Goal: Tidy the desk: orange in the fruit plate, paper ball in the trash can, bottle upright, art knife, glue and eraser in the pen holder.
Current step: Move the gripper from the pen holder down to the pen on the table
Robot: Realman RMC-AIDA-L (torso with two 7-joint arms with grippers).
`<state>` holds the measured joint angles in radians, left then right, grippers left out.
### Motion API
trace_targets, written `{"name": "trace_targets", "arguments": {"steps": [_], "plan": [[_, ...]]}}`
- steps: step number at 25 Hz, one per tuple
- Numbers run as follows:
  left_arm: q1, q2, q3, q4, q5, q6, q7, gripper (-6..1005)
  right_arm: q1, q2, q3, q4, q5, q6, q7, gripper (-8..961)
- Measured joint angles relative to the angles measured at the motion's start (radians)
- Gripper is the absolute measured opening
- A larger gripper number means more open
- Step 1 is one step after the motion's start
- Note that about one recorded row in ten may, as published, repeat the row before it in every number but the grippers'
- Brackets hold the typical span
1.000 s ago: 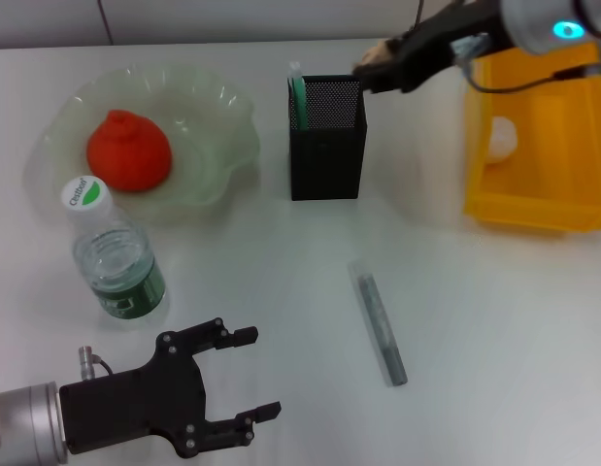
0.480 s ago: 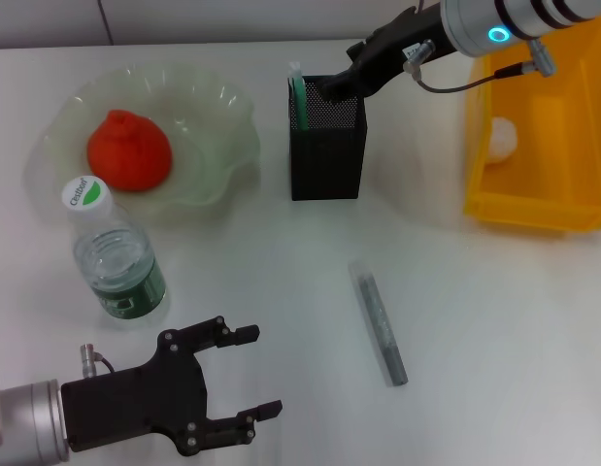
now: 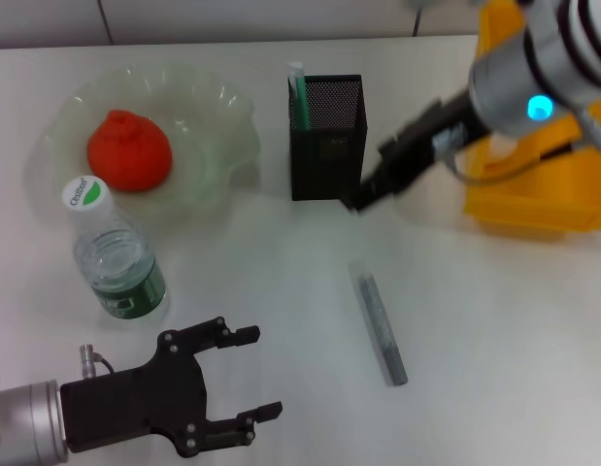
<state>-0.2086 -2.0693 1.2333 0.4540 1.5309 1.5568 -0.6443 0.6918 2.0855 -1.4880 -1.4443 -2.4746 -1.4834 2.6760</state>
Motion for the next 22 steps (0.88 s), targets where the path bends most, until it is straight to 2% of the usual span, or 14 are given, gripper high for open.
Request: {"name": "trace_targets", "arguments": {"steps": [3, 9, 15, 22], "plan": [[0.0, 0.0, 0.0, 0.0, 0.0, 0.0, 0.0, 775, -0.033, 0.001, -0.1, -0.016, -0.056, 0.001, 0.063, 820], [0.003, 0.0, 0.0, 0.0, 0.001, 0.0, 0.0, 775, -0.036, 0.004, -0.208, 0.088, -0.071, 0.052, 0.103, 819], [0.0, 0.0, 0.0, 0.0, 0.002, 0.0, 0.0, 776, -0.014, 0.004, -0.235, 0.186, -0.064, 0.126, 0.105, 817], [-0.002, 0.0, 0.001, 0.001, 0.002, 0.0, 0.0, 776, 0.003, 0.005, -0.261, 0.232, -0.049, 0.157, 0.108, 816]]}}
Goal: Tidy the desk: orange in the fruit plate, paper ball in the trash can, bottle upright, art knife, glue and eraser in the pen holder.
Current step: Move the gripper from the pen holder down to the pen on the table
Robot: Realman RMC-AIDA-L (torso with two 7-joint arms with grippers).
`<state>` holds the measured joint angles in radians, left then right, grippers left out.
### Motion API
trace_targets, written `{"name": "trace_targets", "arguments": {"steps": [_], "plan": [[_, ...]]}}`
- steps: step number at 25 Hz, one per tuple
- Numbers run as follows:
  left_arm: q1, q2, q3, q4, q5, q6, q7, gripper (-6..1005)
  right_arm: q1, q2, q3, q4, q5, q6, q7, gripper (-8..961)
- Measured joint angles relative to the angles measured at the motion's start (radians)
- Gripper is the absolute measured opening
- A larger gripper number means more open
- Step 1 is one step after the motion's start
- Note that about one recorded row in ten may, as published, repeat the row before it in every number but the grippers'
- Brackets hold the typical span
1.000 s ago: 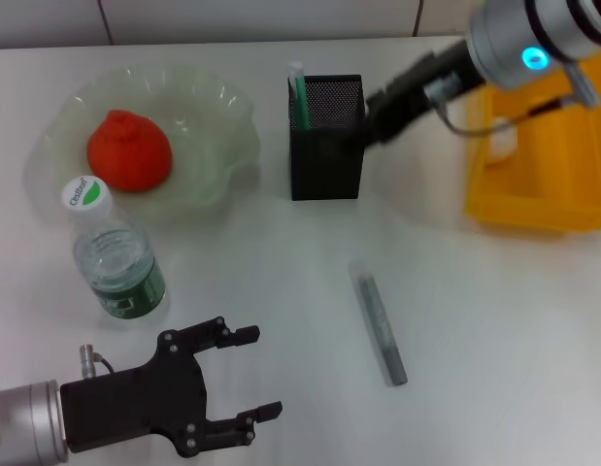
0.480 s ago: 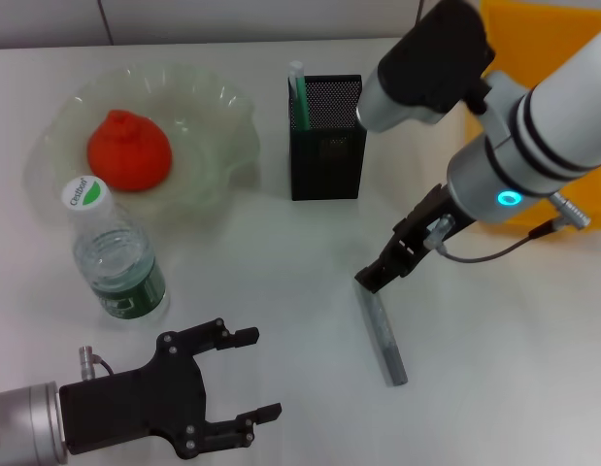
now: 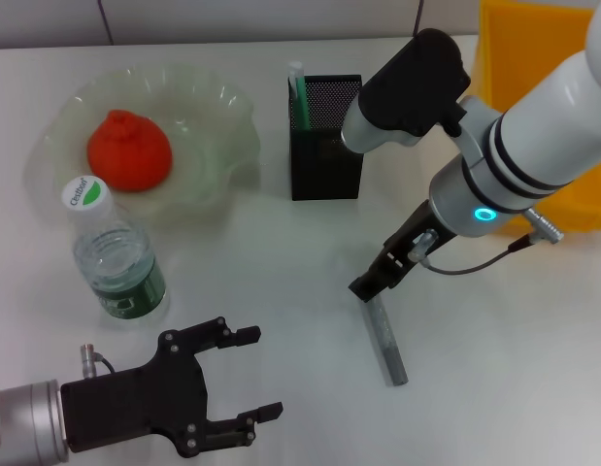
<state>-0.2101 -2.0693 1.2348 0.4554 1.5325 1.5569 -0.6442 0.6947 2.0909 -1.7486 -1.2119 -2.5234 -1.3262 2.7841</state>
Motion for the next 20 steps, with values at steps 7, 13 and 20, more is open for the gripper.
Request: {"name": "trace_targets", "arguments": {"steps": [7, 13, 20], "plan": [[-0.002, -0.001, 0.0, 0.0, 0.0, -0.001, 0.0, 775, 0.014, 0.0, -0.021, 0.037, 0.015, 0.028, 0.0, 740], [-0.002, -0.002, 0.0, -0.001, 0.0, -0.002, 0.0, 775, 0.023, 0.0, -0.034, 0.063, 0.019, 0.041, 0.0, 629], [-0.002, -0.002, 0.0, -0.001, 0.0, -0.001, 0.0, 775, 0.039, 0.001, -0.04, 0.089, 0.028, 0.039, 0.001, 546]]}}
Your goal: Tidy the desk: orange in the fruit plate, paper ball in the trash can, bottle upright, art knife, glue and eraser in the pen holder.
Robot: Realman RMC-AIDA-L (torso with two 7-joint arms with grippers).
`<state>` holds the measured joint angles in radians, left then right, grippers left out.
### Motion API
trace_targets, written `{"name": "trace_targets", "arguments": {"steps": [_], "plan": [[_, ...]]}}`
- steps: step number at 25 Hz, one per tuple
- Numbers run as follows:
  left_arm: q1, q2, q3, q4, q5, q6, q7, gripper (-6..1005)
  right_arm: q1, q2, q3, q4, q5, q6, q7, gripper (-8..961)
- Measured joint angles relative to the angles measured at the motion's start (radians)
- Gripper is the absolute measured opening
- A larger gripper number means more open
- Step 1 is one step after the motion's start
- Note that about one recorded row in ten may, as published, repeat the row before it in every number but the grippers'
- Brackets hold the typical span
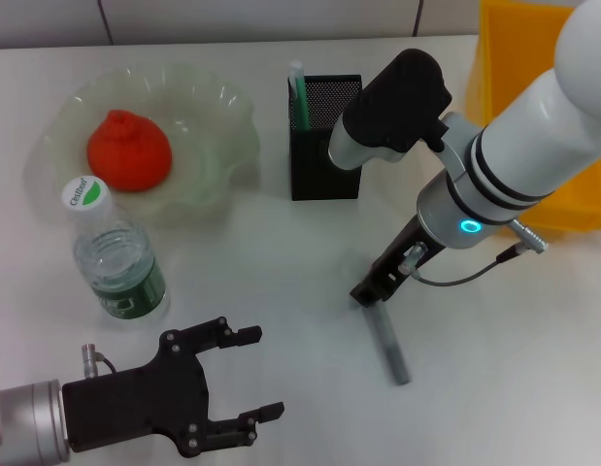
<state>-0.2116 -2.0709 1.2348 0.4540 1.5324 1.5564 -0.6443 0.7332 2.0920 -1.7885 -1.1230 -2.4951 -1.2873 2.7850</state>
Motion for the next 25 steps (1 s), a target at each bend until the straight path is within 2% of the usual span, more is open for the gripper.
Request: {"name": "trace_targets", "arguments": {"steps": [4, 16, 18, 22, 25], "plan": [[0.001, -0.001, 0.0, 0.0, 0.0, 0.001, 0.0, 774, 0.015, 0.0, 0.0, 0.028, 0.001, -0.001, 0.0, 375], [0.0, -0.001, 0.0, 0.005, 0.0, 0.009, 0.0, 774, 0.017, -0.003, 0.001, 0.004, -0.005, -0.037, -0.007, 154], [0.0, -0.001, 0.0, 0.005, 0.0, 0.01, 0.0, 774, -0.012, -0.007, 0.022, -0.062, -0.005, -0.041, -0.012, 150], [0.0, 0.0, 0.0, 0.004, 0.0, 0.011, 0.0, 774, -0.132, -0.006, 0.132, -0.287, 0.007, -0.056, -0.074, 144], [0.0, 0.0, 0.0, 0.003, 0.0, 0.011, 0.0, 774, -0.235, -0.003, 0.233, -0.442, 0.124, -0.016, -0.188, 142]]}}
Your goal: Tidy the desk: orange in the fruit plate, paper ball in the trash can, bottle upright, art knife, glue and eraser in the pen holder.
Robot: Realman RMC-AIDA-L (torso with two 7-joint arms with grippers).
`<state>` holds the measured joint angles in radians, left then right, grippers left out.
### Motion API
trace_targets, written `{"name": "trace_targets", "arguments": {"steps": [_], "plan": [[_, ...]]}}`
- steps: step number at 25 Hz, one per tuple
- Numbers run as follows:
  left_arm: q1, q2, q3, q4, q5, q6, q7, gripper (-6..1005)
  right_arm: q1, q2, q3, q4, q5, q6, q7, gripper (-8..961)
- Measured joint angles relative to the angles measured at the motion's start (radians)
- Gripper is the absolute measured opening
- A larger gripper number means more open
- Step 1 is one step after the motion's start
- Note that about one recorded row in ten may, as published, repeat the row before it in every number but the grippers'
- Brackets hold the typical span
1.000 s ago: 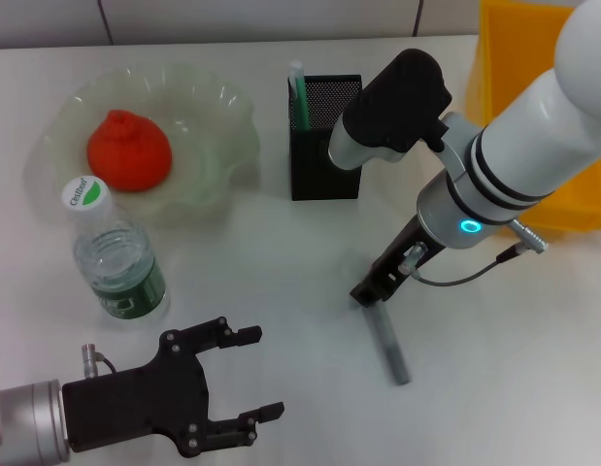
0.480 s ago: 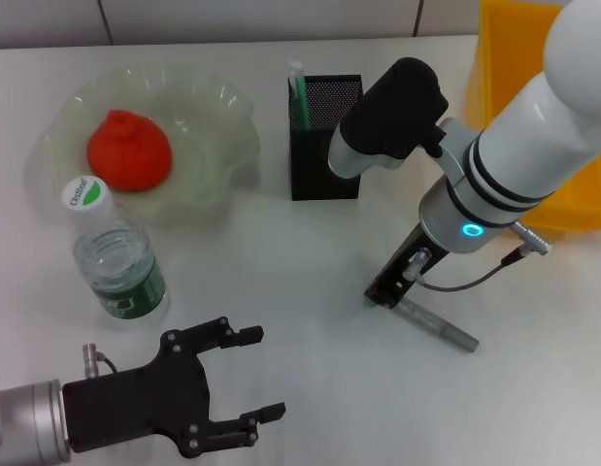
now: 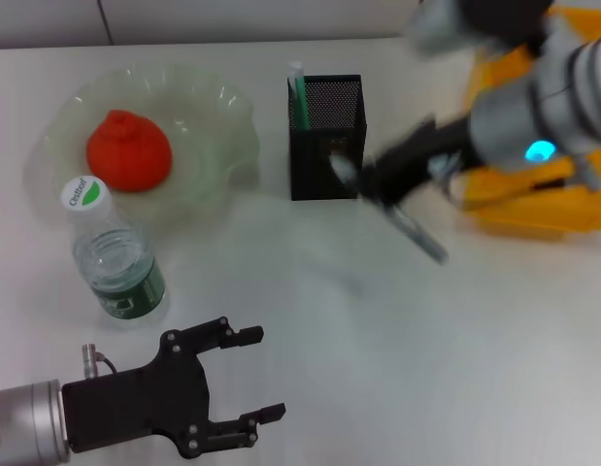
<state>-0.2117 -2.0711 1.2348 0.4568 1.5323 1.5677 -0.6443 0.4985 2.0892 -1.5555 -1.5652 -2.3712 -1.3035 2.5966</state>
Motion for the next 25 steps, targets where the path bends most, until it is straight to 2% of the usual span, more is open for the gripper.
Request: {"name": "trace_targets", "arguments": {"steps": [2, 4, 6, 9, 11, 12, 13, 17, 20, 25], "plan": [[-0.001, 0.0, 0.0, -0.001, 0.0, 0.0, 0.0, 774, -0.061, 0.001, 0.062, -0.039, 0.141, 0.059, -0.128, 142], [-0.002, -0.001, 0.003, -0.001, 0.0, -0.001, 0.0, 774, -0.113, 0.001, 0.101, -0.024, 0.316, 0.145, -0.282, 141], [-0.003, -0.001, 0.008, -0.001, 0.0, -0.003, 0.0, 775, -0.149, -0.003, 0.123, 0.034, 0.508, 0.239, -0.47, 140], [-0.005, -0.002, 0.01, -0.002, 0.0, -0.006, 0.0, 775, -0.147, -0.003, 0.148, 0.181, 0.747, 0.316, -0.747, 138], [-0.006, -0.003, 0.011, -0.002, 0.0, -0.006, 0.0, 775, -0.117, -0.003, 0.162, 0.309, 0.911, 0.34, -0.925, 138], [-0.007, -0.003, 0.011, -0.002, 0.0, -0.006, 0.0, 775, -0.075, -0.004, 0.174, 0.435, 1.05, 0.347, -1.091, 137], [-0.007, -0.003, 0.011, -0.003, 0.0, -0.006, 0.0, 775, -0.075, -0.004, 0.174, 0.435, 1.05, 0.347, -1.091, 137], [-0.01, -0.003, 0.012, -0.003, 0.0, -0.007, 0.0, 775, 0.039, -0.005, 0.201, 0.699, 1.263, 0.34, -1.369, 137], [-0.007, -0.003, 0.012, -0.003, 0.0, -0.007, 0.0, 775, 0.118, -0.005, 0.206, 0.878, 1.338, 0.331, -1.493, 136], [-0.005, -0.003, 0.012, -0.003, 0.0, -0.008, 0.0, 775, 0.202, 0.0, 0.21, 1.042, 1.359, 0.33, -1.621, 135]]}}
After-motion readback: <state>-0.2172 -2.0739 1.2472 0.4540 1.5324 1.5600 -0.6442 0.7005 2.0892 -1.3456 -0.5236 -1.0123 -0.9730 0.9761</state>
